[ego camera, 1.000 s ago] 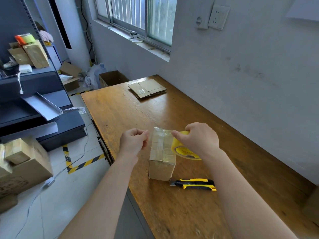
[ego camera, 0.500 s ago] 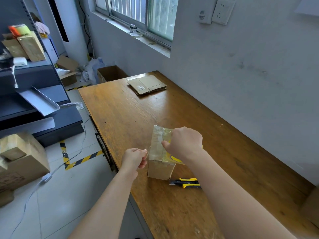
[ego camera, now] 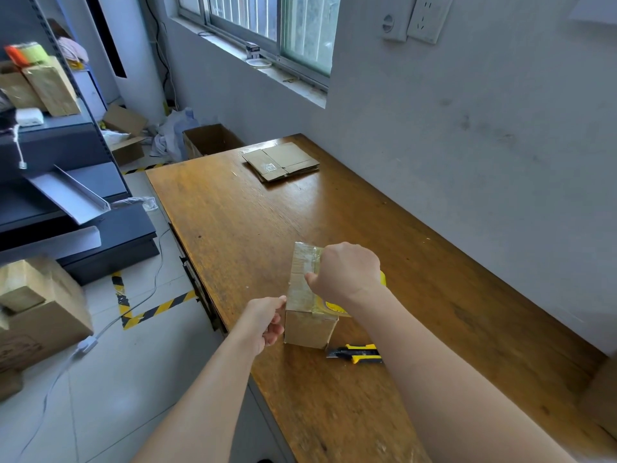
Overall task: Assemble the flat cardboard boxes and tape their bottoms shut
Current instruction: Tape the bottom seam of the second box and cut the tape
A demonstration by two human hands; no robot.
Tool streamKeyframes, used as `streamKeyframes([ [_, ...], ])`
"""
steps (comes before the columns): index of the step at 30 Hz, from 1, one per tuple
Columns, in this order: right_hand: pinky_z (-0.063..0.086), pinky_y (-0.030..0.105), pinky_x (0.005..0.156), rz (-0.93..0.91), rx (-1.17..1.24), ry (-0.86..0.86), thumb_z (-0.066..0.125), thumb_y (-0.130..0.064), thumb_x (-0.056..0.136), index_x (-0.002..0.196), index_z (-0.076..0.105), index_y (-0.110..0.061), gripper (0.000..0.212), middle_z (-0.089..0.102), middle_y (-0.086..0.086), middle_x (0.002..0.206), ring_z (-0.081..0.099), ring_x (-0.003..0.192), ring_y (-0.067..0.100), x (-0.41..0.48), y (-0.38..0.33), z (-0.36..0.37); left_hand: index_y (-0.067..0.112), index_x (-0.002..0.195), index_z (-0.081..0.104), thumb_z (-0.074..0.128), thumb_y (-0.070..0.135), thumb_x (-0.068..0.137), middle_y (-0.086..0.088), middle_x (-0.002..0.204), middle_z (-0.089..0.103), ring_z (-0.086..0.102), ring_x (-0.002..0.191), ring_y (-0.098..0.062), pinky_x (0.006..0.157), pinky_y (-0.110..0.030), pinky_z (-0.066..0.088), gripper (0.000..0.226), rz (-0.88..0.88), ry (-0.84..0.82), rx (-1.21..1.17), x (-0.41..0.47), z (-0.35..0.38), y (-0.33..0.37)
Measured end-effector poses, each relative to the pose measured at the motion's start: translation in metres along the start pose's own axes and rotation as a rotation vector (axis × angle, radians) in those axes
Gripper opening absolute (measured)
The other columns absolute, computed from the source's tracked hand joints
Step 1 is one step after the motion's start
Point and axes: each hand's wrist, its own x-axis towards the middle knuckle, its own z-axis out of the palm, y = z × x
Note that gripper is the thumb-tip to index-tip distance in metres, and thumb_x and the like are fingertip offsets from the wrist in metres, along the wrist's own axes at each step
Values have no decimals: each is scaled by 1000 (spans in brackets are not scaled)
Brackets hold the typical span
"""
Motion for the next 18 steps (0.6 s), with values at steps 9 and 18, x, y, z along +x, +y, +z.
streamKeyframes([
  [9, 40, 23, 48, 4, 29, 1, 55, -44, 93, 61, 43, -20, 42, 49, -6, 60, 46, 51, 10, 3, 0, 3, 23, 103, 57, 48, 20, 101, 2, 97, 64, 63, 93, -20, 77, -37, 55, 10, 619, 350, 135, -11, 11, -14],
  [18, 39, 22, 47, -5, 20, 38, 49, -48, 94, 62, 47, -18, 44, 48, -5, 59, 47, 52, 10, 5, 2, 6, 13, 79, 65, 42, 40, 103, -19, 90, 70, 58, 75, -24, 67, -35, 45, 43, 462, 206, 246, -8, 24, -7],
])
